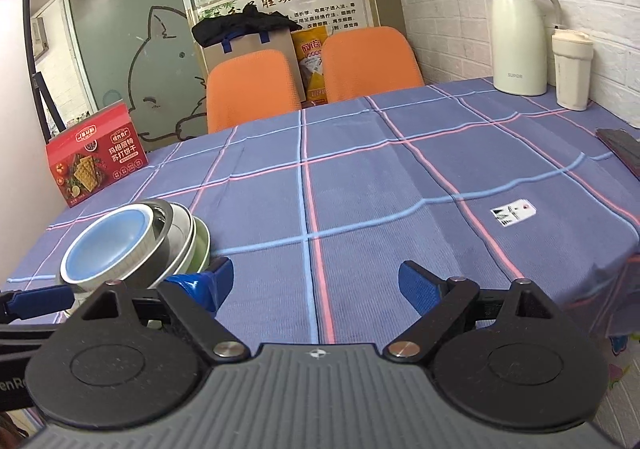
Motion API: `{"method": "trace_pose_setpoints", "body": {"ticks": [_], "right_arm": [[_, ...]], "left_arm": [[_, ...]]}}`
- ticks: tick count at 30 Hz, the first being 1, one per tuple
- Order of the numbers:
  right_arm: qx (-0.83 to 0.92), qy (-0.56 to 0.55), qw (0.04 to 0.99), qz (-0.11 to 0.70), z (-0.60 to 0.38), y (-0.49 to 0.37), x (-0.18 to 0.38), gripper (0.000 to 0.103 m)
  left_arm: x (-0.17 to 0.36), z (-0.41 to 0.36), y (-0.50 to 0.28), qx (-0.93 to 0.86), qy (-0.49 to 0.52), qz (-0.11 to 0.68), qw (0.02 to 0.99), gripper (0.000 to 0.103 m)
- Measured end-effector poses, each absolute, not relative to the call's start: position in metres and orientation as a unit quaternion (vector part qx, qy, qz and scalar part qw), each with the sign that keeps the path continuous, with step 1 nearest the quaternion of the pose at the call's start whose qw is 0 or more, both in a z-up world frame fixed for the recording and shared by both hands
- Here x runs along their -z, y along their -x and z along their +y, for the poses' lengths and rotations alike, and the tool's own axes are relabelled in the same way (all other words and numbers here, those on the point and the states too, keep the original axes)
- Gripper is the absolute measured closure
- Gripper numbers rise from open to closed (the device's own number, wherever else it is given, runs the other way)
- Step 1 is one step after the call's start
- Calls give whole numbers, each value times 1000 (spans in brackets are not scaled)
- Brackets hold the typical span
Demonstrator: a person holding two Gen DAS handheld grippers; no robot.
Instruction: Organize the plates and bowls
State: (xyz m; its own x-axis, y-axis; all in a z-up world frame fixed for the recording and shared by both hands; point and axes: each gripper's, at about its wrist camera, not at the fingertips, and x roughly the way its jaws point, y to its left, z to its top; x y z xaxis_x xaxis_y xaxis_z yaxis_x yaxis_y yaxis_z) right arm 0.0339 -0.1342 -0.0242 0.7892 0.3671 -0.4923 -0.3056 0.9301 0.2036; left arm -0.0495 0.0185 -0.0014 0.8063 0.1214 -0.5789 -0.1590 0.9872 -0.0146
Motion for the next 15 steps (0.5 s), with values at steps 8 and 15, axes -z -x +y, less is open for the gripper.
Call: {"method": "trace_pose_setpoints", "body": {"ticks": [8,15], "right_arm": [[-174,-43,940,289,-137,-27,39,26],[-176,-35,937,300,-132,-27,47,26]], "left_arm": [[20,13,55,-67,23,322,944,26],[32,16,52,-72,26,339,938,26]]}}
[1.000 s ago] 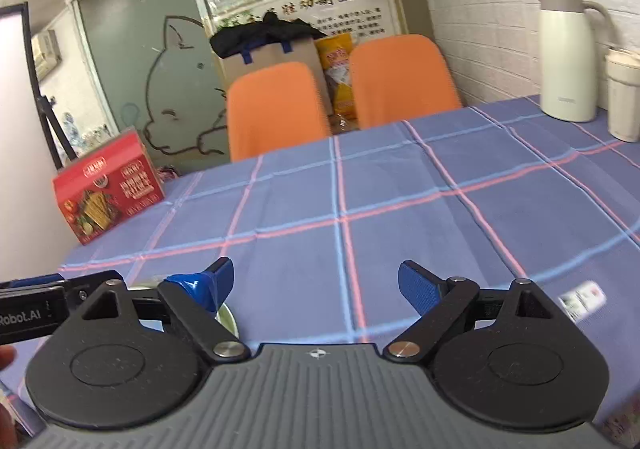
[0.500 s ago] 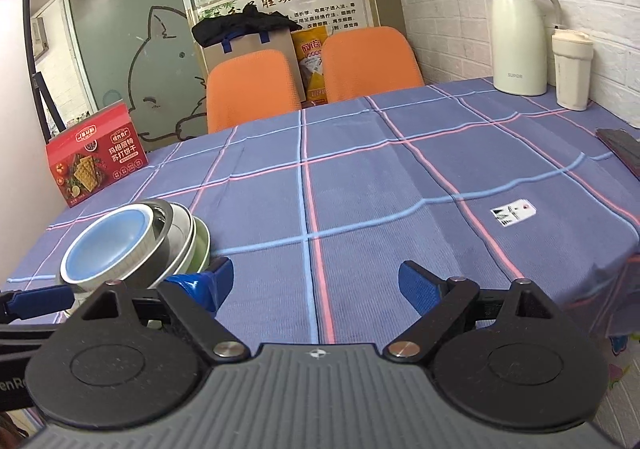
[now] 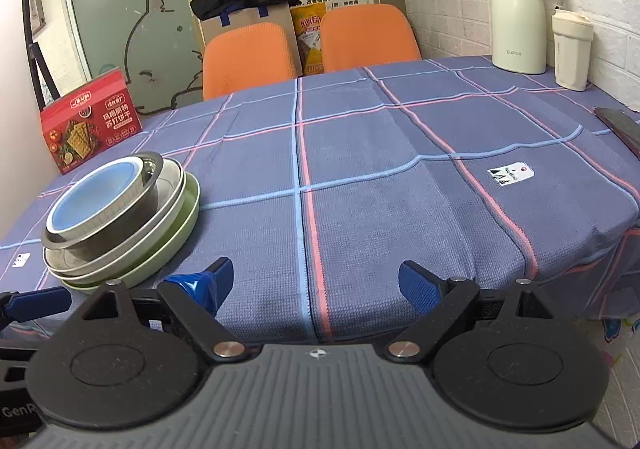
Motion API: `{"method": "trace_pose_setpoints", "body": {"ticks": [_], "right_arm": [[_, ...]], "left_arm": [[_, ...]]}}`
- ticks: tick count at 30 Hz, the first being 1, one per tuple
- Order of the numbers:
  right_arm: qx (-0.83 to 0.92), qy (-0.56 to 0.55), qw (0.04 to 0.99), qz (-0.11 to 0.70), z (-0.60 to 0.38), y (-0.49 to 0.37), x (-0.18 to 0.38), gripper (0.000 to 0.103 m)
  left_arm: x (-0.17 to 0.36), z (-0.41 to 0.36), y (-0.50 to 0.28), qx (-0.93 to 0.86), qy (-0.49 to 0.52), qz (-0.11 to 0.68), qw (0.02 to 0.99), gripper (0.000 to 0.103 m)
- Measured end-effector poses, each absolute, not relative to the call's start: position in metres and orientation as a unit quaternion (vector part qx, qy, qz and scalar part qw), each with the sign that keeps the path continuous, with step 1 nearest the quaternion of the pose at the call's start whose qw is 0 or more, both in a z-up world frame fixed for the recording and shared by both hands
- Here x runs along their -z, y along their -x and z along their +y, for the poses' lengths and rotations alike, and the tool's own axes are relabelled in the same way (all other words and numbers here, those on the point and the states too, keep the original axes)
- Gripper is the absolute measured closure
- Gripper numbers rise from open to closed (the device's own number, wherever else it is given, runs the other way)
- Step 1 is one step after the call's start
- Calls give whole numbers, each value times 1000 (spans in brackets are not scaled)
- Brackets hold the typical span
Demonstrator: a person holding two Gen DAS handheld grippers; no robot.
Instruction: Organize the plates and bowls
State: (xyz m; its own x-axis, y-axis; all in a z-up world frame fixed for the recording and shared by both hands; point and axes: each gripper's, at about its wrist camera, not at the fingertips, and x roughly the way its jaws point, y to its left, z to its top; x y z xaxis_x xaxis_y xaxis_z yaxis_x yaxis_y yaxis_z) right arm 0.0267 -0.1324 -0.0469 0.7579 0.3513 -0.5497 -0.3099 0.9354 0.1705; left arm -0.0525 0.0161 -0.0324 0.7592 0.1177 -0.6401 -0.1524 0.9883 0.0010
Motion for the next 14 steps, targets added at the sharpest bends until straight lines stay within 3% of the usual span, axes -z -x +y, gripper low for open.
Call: {"method": "trace_pose_setpoints", "body": {"ticks": [14], "right_arm": [[-186,-34,935,299,-132,-25,48,26]], "left_arm": [[32,21,53,-70,36,326,942,26]]}}
